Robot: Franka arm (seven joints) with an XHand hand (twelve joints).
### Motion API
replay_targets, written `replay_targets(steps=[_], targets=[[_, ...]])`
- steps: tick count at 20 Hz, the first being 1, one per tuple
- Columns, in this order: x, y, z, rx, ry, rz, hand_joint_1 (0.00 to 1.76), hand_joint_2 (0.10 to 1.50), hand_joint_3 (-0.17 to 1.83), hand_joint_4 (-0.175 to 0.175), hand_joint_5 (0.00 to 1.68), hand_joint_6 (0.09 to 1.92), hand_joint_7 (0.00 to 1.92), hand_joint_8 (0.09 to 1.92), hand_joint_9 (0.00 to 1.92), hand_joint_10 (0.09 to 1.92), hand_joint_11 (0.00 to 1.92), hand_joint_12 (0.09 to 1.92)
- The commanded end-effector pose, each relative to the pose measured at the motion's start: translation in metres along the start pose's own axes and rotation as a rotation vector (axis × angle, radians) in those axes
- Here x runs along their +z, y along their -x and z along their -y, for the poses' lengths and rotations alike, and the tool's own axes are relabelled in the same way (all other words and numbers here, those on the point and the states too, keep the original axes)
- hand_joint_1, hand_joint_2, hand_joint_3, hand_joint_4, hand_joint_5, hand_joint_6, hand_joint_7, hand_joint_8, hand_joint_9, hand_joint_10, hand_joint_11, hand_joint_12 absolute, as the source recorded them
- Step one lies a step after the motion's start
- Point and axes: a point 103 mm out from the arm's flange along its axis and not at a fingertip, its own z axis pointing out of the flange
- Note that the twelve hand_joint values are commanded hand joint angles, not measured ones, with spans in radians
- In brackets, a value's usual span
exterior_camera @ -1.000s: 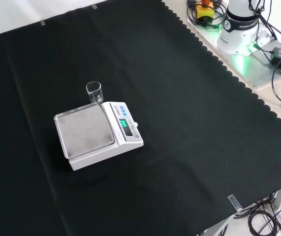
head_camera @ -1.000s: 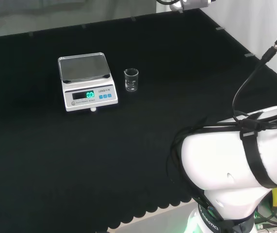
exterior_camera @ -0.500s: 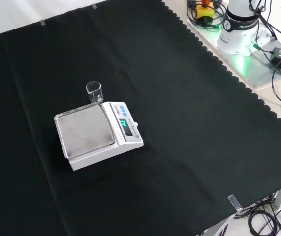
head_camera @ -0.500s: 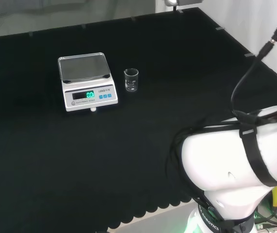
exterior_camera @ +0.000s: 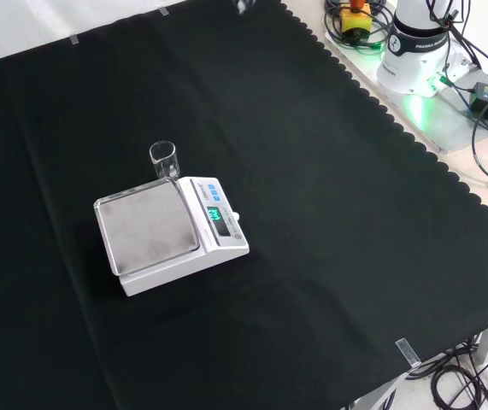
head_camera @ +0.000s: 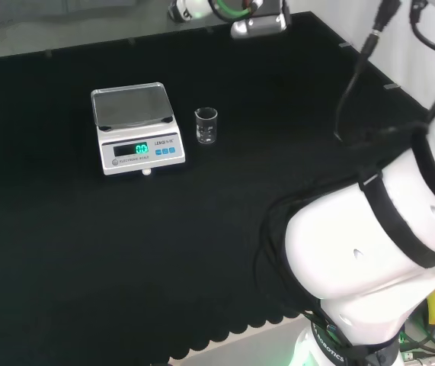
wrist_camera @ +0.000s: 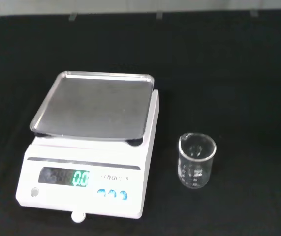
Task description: Pick up the beaker.
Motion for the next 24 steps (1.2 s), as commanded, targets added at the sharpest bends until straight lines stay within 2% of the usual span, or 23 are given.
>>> replay_targets(steps=[1,3,7,9,12,14,16,18,24], targets=[[0.038,-0.006,-0.046,-0.009,-0.011,-0.035,0.4,1.01,-0.06,-0.109,0.28,0.09,0.1,0.81,0.16,0.92,0.33,1.44],[0.051,-0.005,-0.052,-0.003,-0.029,-0.045,0.41,1.01,-0.06,-0.109,0.28,0.09,0.09,0.81,0.16,0.92,0.32,1.44],[0.075,-0.004,-0.063,0.016,-0.073,-0.018,0.42,1.01,-0.07,-0.109,0.29,0.09,0.05,0.81,0.1,0.91,0.27,1.46],[0.086,-0.003,-0.068,0.024,-0.096,-0.006,0.42,1.01,-0.07,-0.11,0.3,0.09,0.02,0.66,0.03,0.83,0.16,1.48],[0.102,-0.002,-0.076,0.03,-0.125,-0.003,0.42,1.0,-0.07,-0.109,0.28,0.09,0.0,0.3,0.0,0.58,0.03,1.51],[0.109,-0.002,-0.079,0.035,-0.126,0.026,0.43,1.0,-0.07,-0.108,0.23,0.09,0.0,0.09,0.0,0.4,0.01,1.49],[0.117,0.0,-0.084,0.041,-0.152,0.024,0.44,0.99,-0.08,-0.108,0.2,0.09,0.0,0.09,0.0,0.29,0.0,1.48],[0.126,0.003,-0.088,0.047,-0.173,0.025,0.45,0.99,-0.08,-0.108,0.19,0.09,0.0,0.09,0.0,0.26,0.0,1.47],[0.15,0.012,-0.104,0.06,-0.203,0.022,0.46,0.98,-0.08,-0.108,0.18,0.09,0.0,0.09,0.0,0.29,0.0,1.46]])
